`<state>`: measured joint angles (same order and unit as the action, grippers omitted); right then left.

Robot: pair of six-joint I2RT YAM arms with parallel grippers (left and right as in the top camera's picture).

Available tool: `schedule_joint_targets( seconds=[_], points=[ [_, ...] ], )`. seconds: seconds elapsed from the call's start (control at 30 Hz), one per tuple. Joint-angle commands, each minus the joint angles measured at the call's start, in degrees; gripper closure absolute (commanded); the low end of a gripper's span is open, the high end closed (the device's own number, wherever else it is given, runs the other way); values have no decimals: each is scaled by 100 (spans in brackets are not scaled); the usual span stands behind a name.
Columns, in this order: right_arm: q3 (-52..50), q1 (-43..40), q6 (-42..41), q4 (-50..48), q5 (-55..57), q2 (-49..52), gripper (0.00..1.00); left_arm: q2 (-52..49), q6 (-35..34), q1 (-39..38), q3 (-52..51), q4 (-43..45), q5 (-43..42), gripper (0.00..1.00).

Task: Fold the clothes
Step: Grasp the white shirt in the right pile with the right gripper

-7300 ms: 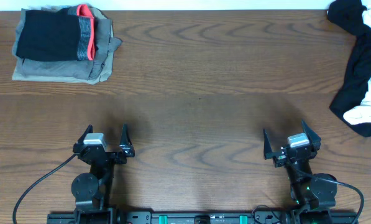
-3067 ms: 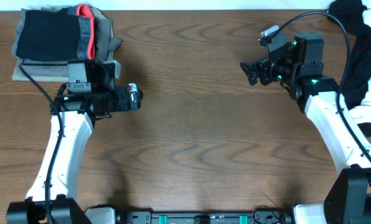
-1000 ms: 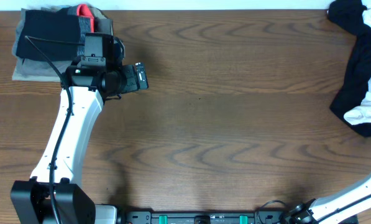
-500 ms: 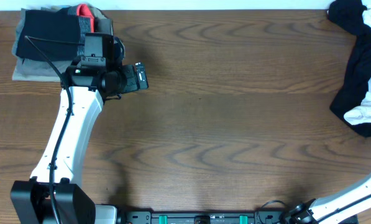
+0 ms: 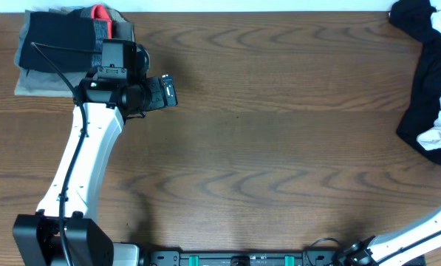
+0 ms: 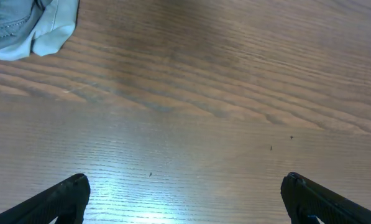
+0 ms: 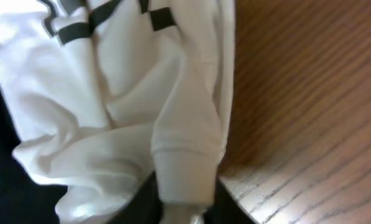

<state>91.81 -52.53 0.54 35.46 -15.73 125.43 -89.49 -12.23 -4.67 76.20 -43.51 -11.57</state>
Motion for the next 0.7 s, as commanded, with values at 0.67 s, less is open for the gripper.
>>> schedule_joint_targets(
  seconds=[0.67],
  points=[
    [3206, 975, -372, 1228, -772, -2312, 99, -55, -57, -20, 90, -17, 68, 1]
  ],
)
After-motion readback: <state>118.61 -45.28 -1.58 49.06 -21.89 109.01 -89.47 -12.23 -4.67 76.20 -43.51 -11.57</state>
